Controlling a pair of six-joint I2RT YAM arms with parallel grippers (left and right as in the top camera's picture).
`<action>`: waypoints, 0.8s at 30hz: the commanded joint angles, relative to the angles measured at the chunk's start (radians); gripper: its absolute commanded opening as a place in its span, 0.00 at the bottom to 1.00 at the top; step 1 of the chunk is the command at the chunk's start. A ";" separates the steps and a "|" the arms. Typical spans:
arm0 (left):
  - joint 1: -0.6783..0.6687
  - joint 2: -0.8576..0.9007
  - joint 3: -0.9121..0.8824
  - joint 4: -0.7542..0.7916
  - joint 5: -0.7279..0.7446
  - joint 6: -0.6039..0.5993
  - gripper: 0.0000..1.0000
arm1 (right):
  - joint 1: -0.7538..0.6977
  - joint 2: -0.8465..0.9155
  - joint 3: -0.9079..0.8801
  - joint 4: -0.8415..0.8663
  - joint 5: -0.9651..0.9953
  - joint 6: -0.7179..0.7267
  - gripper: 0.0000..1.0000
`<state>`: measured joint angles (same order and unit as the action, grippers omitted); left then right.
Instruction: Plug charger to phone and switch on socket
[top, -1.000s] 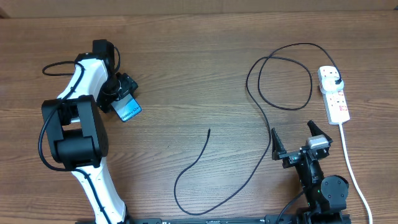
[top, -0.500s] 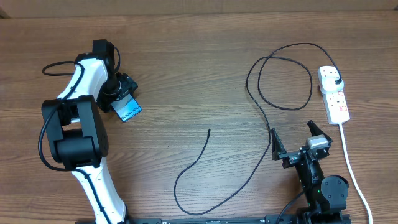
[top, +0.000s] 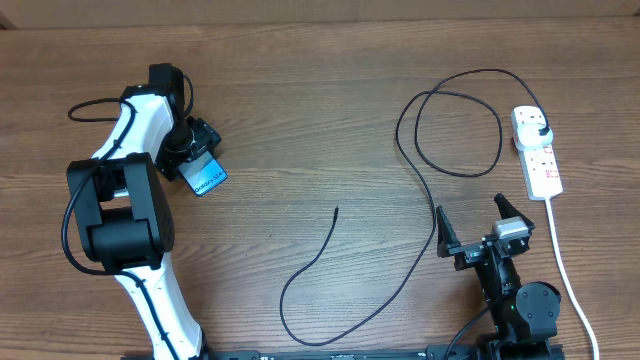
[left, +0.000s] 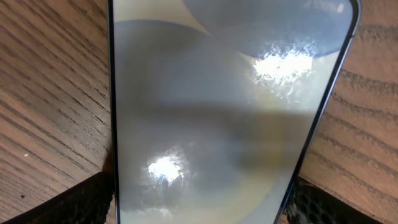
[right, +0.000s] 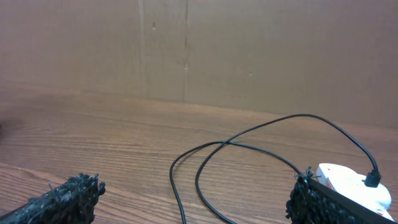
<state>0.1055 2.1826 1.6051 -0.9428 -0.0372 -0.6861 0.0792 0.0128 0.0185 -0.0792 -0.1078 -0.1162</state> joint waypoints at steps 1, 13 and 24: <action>0.008 0.023 -0.018 -0.013 -0.014 -0.017 0.88 | 0.005 -0.011 -0.011 0.004 -0.005 -0.005 1.00; 0.008 0.023 -0.018 -0.014 -0.014 -0.016 0.83 | 0.005 -0.011 -0.011 0.004 -0.005 -0.005 1.00; 0.008 0.023 -0.018 -0.014 -0.014 -0.016 0.83 | 0.005 -0.011 -0.011 0.004 -0.005 -0.005 1.00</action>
<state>0.1055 2.1826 1.6051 -0.9459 -0.0364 -0.6857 0.0792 0.0128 0.0185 -0.0792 -0.1081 -0.1162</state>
